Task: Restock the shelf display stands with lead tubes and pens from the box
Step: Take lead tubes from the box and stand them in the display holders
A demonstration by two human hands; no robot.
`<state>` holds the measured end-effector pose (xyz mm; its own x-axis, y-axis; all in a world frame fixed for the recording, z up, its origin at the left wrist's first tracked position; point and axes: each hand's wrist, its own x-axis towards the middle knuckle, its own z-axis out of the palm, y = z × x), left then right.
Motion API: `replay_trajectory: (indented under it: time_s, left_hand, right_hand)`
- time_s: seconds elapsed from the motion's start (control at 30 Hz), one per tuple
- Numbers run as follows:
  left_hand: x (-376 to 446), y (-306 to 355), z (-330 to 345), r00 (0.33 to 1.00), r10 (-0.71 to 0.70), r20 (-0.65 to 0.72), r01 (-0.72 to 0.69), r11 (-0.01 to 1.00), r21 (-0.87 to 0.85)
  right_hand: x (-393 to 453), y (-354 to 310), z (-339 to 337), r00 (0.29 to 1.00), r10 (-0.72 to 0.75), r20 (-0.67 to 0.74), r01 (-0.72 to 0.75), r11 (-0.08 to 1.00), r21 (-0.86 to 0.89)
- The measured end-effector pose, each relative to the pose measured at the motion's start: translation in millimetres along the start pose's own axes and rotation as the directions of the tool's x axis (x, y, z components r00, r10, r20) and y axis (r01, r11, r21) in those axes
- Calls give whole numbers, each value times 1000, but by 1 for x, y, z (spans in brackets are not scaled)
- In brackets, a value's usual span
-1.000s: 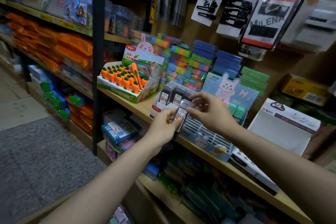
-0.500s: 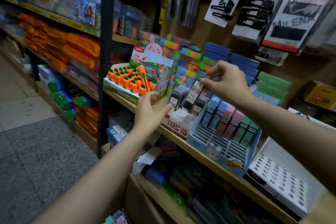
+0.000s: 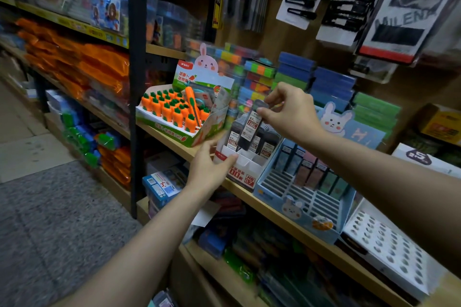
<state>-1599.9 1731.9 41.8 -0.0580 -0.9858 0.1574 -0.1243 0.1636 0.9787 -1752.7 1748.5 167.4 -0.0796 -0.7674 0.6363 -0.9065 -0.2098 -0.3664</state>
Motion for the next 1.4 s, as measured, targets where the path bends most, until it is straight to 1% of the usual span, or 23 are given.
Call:
replay_trajectory:
  time_s: [0.1,0.2,0.27,0.4,0.53,0.67,0.77,0.83,0.93,1.03,1.1,1.17,1.23,1.3,1.33,1.4]
  left_hand:
    - [0,-1,1,1000,2,-7,-2,1000,3]
    - [0,-1,1,1000,5,-4,-5,1000,-18]
    - [-1,-2,1,1000,2,-3,-2,1000,-20]
    - [-1,-2,4,1000,2,-5,-2,1000,-15]
    - [-1,-2,4,1000,-5,-4,5,1000,-12]
    - [-2,-1,5,1000,-3,-4,3,1000,-29]
    - [-2,-1,5,1000,-11,2,11,999,-34]
    - [-2,-1,5,1000,-16,9,16,999,-31]
    - [-2,-1,5,1000,-7,15,7,1000,-3]
    - [-2,-3,4,999,21,26,-22,999,26]
    - [-5,-6,2,998,44,38,-44,999,-1]
    - [-10,-8,-3,996,80,50,-78,996,-48]
    - [-15,-11,-9,992,118,39,-117,992,-37]
    - [-25,-18,-18,987,158,30,-159,987,16]
    - [-32,-24,-23,985,168,39,-170,985,42]
    - [-51,-42,-33,988,130,87,-139,985,106]
  right_hand:
    - [2,-3,4,998,-53,18,54,998,-39]
    - [2,3,6,997,-61,53,67,992,-109]
    - [-1,10,7,998,-40,52,46,993,-108]
    - [-2,19,9,1000,20,5,-19,997,-69]
    - [-3,22,13,997,66,52,-61,995,-82]
    - [-13,23,19,991,78,105,-61,986,-155]
    - [-17,22,22,990,87,114,-59,972,-228]
    - [-18,21,25,992,77,102,-43,952,-302]
    - [-18,20,29,996,14,90,22,925,-380]
    - [-21,20,30,994,-11,109,56,907,-417]
    - [-26,21,27,993,-30,113,74,907,-415]
    - [-36,20,21,997,-59,57,74,943,-324]
    - [-54,14,16,997,-72,-32,67,990,-127]
    - [-83,7,17,992,-84,-90,92,992,92]
    - [-102,2,21,993,-84,-87,100,977,190]
    - [-142,-8,34,995,-100,4,93,942,322]
